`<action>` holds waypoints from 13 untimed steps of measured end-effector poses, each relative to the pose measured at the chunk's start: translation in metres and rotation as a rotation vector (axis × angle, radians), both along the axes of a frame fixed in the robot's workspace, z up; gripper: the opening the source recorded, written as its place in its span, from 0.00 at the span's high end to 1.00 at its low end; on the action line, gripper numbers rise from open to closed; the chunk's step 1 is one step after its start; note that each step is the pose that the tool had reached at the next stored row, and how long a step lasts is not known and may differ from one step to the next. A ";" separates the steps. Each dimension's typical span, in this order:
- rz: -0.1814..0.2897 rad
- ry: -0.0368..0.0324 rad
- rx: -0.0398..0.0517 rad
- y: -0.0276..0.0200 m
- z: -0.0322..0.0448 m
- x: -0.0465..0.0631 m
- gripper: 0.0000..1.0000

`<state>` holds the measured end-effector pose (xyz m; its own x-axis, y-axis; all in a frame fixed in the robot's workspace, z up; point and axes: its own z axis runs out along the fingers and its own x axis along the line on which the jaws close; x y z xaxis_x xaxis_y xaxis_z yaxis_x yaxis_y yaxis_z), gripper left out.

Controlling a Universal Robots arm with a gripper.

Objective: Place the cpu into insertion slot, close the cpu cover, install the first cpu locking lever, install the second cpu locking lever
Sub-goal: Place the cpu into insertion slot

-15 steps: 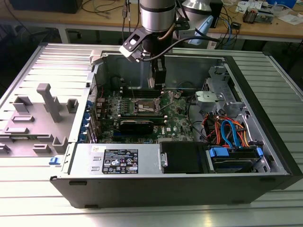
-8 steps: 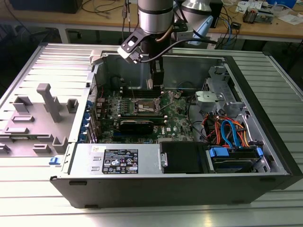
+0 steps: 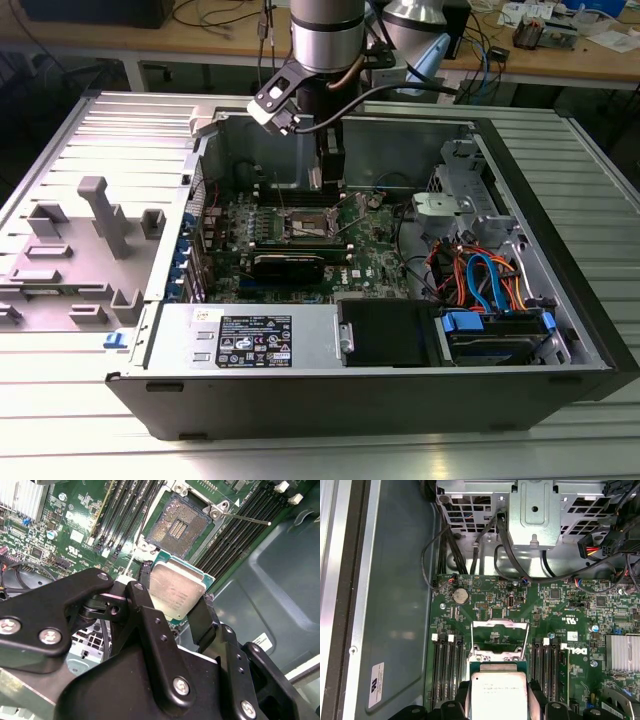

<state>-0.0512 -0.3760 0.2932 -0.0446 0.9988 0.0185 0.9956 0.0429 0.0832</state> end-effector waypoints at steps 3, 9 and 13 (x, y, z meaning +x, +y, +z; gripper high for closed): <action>0.000 0.0000 0.0000 0.0000 0.0000 0.000 0.45; 0.000 0.0000 0.0000 0.0000 -0.0021 0.000 0.45; -0.001 0.0000 0.0000 0.0000 -0.0057 0.000 0.45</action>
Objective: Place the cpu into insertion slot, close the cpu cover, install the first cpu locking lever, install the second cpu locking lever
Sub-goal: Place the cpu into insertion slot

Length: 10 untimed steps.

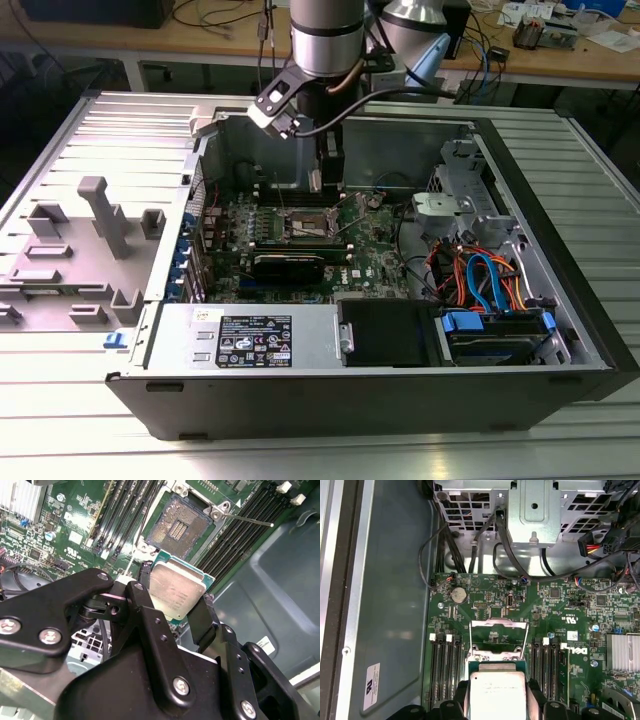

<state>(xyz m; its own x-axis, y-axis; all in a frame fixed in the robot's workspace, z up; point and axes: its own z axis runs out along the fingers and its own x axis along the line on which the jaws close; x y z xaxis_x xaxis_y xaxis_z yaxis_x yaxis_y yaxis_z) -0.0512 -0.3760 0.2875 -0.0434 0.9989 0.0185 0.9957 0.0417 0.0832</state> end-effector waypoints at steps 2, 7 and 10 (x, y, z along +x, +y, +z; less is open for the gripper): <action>0.000 0.0000 -0.0001 0.0000 -0.0026 0.000 0.45; -0.020 0.0000 -0.0004 0.0000 -0.0134 -0.001 0.45; -0.046 0.0000 -0.0004 0.0000 -0.0206 -0.003 0.45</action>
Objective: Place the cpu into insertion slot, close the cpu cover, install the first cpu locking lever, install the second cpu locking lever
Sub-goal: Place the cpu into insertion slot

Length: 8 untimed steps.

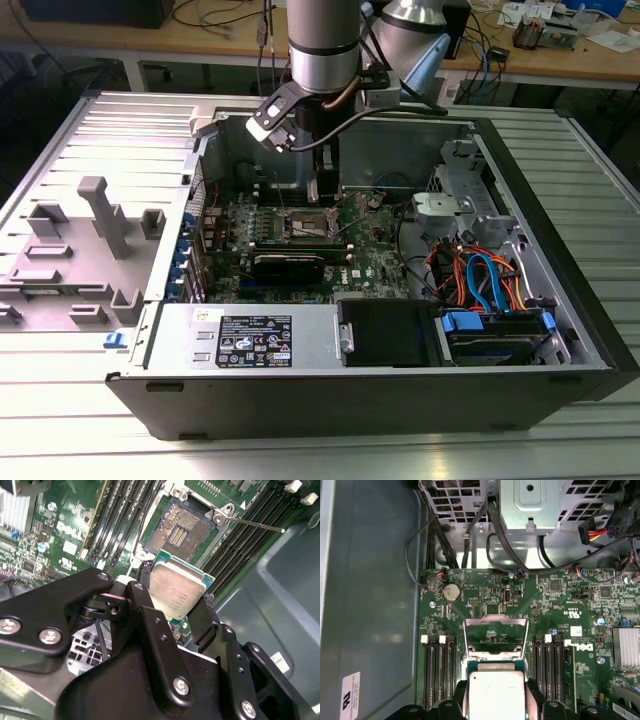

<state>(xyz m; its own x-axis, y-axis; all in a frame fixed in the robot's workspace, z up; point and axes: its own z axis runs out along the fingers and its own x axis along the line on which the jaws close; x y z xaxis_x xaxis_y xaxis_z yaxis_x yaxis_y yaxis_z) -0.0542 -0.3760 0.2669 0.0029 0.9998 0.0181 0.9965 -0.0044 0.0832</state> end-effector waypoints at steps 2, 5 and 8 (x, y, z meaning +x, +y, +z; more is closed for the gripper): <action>-0.004 0.0001 -0.0003 0.0000 -0.0015 -0.003 0.45; -0.004 0.0001 -0.0002 0.0000 -0.0020 -0.005 0.45; -0.004 0.0000 -0.0001 0.0000 -0.0030 -0.005 0.45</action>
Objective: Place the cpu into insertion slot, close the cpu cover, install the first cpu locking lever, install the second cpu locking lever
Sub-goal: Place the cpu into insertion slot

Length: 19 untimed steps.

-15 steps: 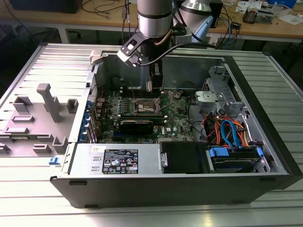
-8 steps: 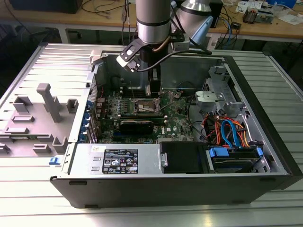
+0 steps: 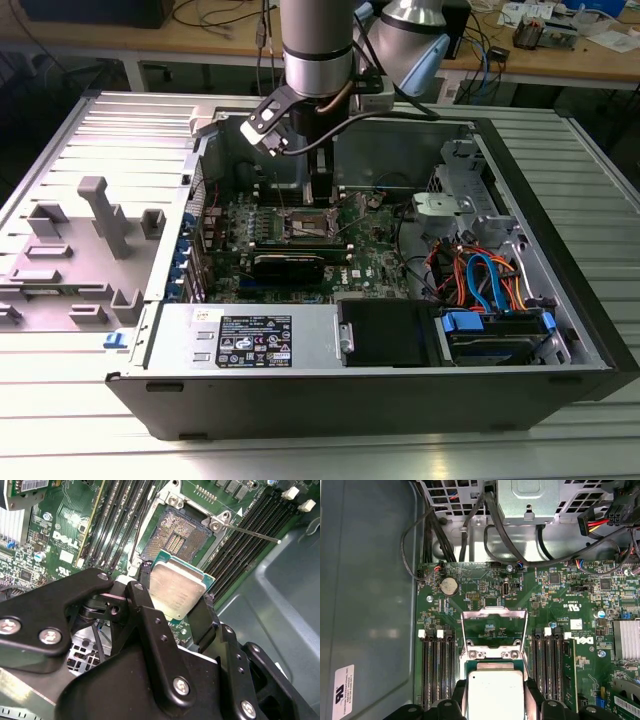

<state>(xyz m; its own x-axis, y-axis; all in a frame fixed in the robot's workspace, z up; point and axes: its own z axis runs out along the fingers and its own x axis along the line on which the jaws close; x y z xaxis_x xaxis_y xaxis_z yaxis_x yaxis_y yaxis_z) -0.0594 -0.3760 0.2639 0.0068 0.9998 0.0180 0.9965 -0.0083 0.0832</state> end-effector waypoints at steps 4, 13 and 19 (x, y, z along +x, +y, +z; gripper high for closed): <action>0.000 0.0000 0.0000 0.0000 -0.0001 0.000 0.45; 0.000 -0.0024 -0.0004 0.0001 -0.0037 -0.001 0.45; 0.004 -0.0036 -0.0002 0.0004 -0.0186 -0.008 0.45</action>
